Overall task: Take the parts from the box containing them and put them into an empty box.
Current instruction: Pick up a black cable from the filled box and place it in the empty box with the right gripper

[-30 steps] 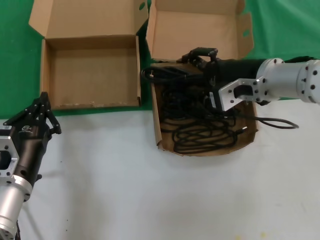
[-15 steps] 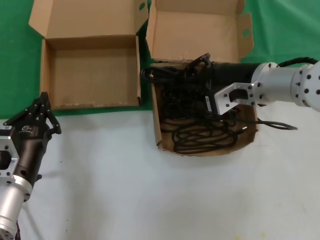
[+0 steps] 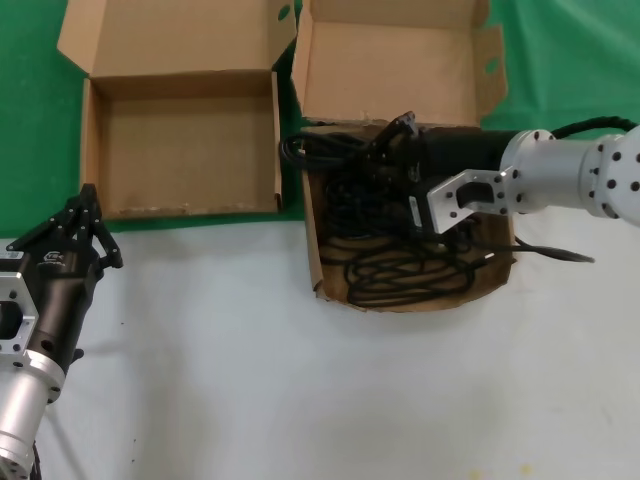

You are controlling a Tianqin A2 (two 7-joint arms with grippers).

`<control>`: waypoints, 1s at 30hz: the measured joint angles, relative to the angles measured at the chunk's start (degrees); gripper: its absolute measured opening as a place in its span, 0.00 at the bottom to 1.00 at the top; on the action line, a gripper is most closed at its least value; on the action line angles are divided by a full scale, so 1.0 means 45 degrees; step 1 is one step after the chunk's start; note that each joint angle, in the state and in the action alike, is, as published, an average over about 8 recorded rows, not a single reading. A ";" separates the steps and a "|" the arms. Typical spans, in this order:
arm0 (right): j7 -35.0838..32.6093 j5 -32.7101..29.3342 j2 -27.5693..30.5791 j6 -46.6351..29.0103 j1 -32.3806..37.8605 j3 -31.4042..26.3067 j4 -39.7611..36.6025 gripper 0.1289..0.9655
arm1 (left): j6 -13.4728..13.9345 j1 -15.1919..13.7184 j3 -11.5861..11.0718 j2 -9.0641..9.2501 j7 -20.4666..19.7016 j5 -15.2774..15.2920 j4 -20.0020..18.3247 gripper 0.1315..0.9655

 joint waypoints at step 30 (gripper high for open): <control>0.0514 0.0099 -0.1333 0.0803 0.0812 0.0178 0.2226 0.06 | 0.0000 0.0000 0.0000 0.0000 0.0000 0.0000 0.0000 0.02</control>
